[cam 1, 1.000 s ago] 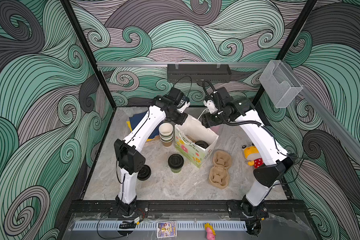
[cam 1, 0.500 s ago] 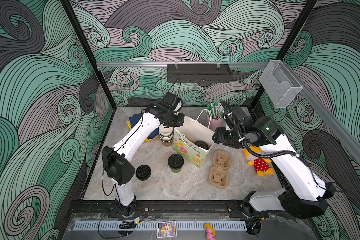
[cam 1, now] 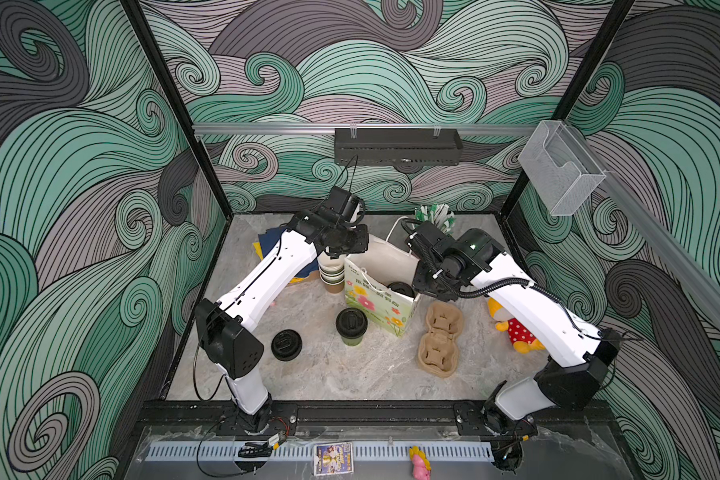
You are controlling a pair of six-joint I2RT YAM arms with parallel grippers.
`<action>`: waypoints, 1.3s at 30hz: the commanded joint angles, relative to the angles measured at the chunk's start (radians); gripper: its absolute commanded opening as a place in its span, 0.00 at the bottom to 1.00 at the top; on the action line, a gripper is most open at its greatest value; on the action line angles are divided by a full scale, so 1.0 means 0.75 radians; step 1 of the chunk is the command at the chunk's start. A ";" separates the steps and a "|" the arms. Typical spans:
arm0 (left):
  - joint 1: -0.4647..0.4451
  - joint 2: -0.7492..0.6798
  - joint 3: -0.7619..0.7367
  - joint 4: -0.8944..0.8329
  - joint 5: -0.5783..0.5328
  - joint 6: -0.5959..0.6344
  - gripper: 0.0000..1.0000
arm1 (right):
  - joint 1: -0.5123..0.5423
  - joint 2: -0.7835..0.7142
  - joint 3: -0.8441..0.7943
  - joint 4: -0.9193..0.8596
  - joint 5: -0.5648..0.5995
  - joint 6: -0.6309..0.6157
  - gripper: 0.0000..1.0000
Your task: Pack the takeout coffee
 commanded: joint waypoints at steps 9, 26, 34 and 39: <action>0.003 -0.133 0.042 -0.005 -0.031 0.146 0.50 | -0.075 0.087 0.122 -0.034 0.089 -0.205 0.03; 0.068 -0.119 0.045 -0.044 -0.007 0.489 0.68 | -0.366 0.491 0.668 0.035 -0.131 -0.904 0.26; 0.105 0.041 0.173 -0.008 0.179 0.672 0.73 | -0.366 0.192 0.522 -0.009 -0.257 -0.747 0.59; 0.114 0.152 0.306 -0.047 0.303 0.778 0.74 | -0.360 -0.114 0.201 0.092 -0.416 -0.457 0.60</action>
